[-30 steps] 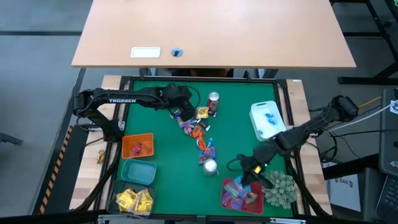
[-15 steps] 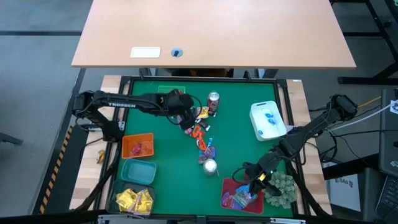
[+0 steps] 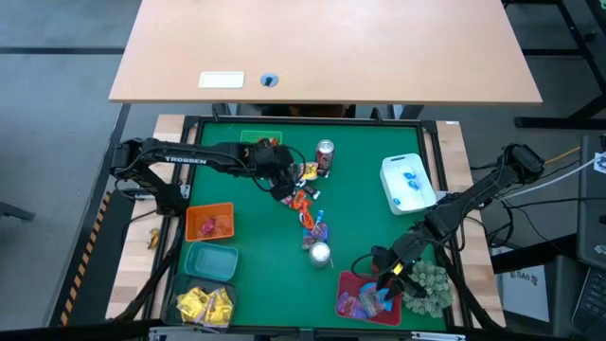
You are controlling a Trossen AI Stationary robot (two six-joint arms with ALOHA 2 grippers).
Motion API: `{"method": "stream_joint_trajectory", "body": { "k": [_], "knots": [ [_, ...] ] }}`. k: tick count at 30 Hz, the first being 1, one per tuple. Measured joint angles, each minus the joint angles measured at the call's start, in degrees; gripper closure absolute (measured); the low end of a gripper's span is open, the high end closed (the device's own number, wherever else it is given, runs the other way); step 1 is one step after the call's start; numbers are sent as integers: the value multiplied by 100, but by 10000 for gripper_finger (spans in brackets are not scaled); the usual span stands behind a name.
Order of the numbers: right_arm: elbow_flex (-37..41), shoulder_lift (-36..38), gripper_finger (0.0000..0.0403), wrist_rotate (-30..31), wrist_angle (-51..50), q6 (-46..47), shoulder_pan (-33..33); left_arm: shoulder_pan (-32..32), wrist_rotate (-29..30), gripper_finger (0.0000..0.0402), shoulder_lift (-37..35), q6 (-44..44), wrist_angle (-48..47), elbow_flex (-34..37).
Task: Sort candy
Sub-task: Put the purple candy into the red bin
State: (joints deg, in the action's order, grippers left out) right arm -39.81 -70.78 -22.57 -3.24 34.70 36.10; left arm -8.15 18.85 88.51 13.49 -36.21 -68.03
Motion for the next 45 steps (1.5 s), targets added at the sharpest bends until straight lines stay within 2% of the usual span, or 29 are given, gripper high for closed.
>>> {"method": "stream_joint_trajectory", "body": {
  "k": [3,7,11,17,34,40,45],
  "knots": [
    [0,1,229,0,2,0,-8,-53,-4,303,0,216,-262,0],
    [0,0,229,2,4,-2,-11,-160,-9,303,79,1017,-580,0],
    [0,0,229,2,11,-3,-11,-255,-7,303,399,1793,-704,0],
    [0,0,230,2,10,-6,-11,-285,-7,303,994,2237,-675,0],
    [0,0,230,4,9,-48,-11,-280,19,303,2171,2387,-615,-2],
    [0,0,230,4,11,-48,-11,-279,-66,304,2383,2350,-629,-28],
    [0,-2,230,33,11,-49,-11,-279,-112,329,2391,2346,-624,-24]
  ]
}}
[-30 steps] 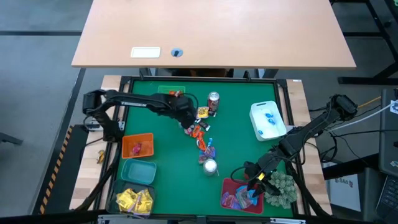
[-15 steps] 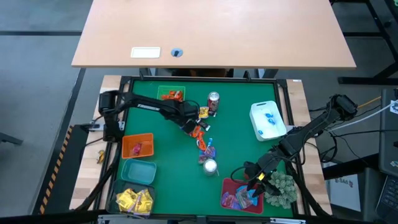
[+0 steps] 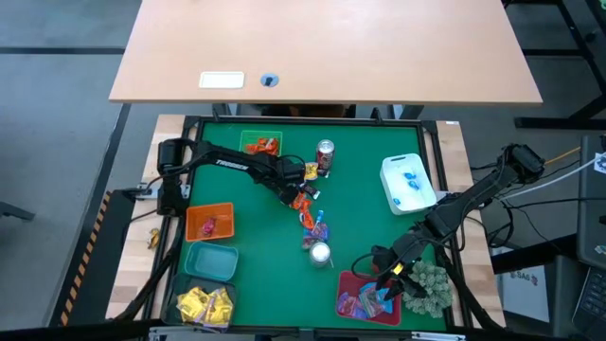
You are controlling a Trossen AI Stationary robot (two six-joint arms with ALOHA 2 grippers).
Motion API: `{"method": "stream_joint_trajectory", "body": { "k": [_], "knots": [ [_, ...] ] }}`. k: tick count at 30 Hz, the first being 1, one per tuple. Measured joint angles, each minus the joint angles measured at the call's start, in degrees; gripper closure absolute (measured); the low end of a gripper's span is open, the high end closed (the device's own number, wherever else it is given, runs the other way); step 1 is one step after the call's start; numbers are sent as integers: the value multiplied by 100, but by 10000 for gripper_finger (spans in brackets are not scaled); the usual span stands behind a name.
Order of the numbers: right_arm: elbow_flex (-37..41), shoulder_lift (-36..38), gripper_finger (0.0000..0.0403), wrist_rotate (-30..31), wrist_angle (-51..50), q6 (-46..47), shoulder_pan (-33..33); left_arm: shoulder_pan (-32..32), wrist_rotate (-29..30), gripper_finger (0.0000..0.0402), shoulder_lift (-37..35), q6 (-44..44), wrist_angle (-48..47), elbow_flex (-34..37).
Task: Sort candy
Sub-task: Put the purple candy into the red bin
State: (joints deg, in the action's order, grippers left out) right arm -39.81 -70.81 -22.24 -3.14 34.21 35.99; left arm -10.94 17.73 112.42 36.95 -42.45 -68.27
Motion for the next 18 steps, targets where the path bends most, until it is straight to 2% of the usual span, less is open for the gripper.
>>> {"method": "stream_joint_trajectory", "body": {
  "k": [6,13,18],
  "knots": [
    [0,0,230,576,3,-8,0,0,1,392,-3,-4,-8,2],
    [0,0,230,1502,41,-339,0,29,-53,399,7,-312,-377,-298],
    [-63,15,230,2314,7,-1115,0,123,-223,401,52,-715,-763,-844]
  ]
}}
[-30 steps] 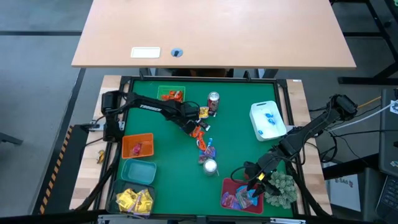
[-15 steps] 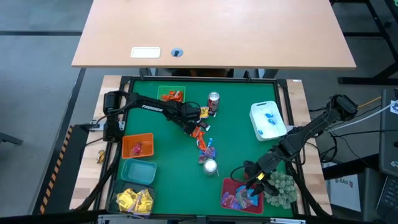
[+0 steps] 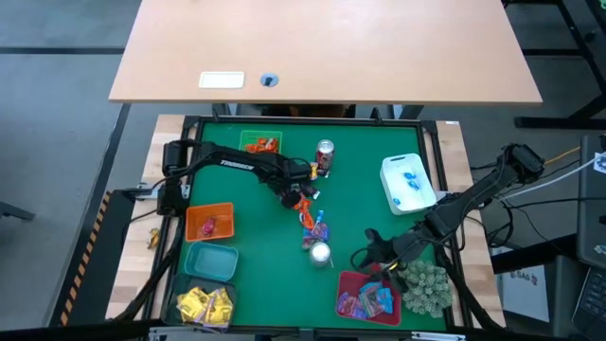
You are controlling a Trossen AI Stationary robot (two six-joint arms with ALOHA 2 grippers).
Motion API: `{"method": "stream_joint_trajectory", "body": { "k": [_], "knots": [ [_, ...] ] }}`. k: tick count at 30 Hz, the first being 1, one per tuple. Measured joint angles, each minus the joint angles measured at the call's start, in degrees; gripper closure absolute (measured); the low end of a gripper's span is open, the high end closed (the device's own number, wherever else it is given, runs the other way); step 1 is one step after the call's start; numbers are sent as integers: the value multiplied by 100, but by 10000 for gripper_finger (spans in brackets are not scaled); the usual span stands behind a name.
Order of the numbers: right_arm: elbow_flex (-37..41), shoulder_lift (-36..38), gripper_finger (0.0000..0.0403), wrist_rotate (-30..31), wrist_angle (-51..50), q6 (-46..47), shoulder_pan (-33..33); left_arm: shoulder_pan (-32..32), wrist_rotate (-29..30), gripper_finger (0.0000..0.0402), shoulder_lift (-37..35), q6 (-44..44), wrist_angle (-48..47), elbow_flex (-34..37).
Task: Sort candy
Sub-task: Put the purple candy into the red bin
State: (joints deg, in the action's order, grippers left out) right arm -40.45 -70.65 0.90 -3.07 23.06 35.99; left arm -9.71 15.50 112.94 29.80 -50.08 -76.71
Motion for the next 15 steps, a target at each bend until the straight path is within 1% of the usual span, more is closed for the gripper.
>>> {"method": "stream_joint_trajectory", "body": {
  "k": [8,10,15],
  "knots": [
    [-352,4,230,1207,4,-1198,0,127,13,400,-28,-510,-345,-901],
    [-358,4,230,1691,7,-1445,0,164,-44,400,-30,-626,-404,-1097],
    [-358,4,230,3167,-15,-1918,-14,291,-142,400,-37,-825,-456,-1568]
  ]
}}
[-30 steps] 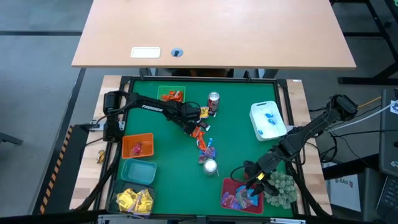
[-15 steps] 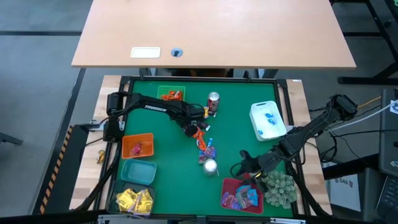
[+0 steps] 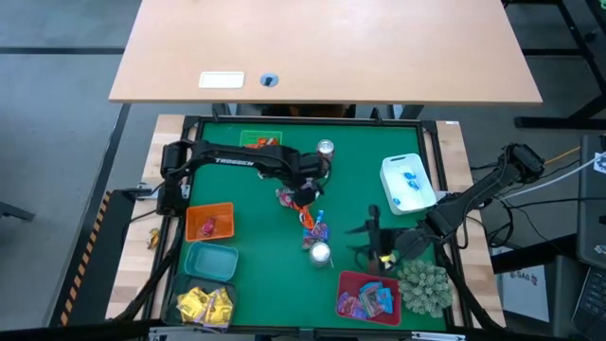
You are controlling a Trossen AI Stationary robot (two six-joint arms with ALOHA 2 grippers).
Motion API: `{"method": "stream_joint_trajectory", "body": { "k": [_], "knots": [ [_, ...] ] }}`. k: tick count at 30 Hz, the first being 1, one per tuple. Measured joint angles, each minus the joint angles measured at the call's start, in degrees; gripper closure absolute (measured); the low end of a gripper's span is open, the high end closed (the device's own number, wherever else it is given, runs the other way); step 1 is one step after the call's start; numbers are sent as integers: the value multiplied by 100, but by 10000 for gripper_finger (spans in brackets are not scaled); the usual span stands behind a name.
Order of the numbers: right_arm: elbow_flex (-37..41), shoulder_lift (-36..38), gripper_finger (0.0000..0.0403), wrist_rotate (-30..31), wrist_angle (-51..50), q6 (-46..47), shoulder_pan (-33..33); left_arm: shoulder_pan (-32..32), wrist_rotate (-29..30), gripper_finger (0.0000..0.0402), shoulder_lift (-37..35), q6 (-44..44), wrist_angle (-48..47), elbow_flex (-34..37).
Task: Sort candy
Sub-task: Put the purple candy into the red bin
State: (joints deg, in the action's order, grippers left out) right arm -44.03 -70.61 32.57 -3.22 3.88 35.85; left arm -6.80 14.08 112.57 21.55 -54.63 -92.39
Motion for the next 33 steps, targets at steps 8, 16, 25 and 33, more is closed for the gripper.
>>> {"method": "stream_joint_trajectory", "body": {
  "k": [8,16,25,33],
  "knots": [
    [0,-22,230,387,3,-459,-501,295,-583,401,-4,-119,34,-573],
    [2,-87,230,-255,11,-729,-1062,726,-639,402,-13,-117,274,-809],
    [2,-100,230,-520,21,-1140,-1189,1102,-1101,401,-13,-104,1017,-810],
    [4,-258,230,-767,52,-1313,-1189,1230,-1508,401,-15,-64,1604,-811]
  ]
}}
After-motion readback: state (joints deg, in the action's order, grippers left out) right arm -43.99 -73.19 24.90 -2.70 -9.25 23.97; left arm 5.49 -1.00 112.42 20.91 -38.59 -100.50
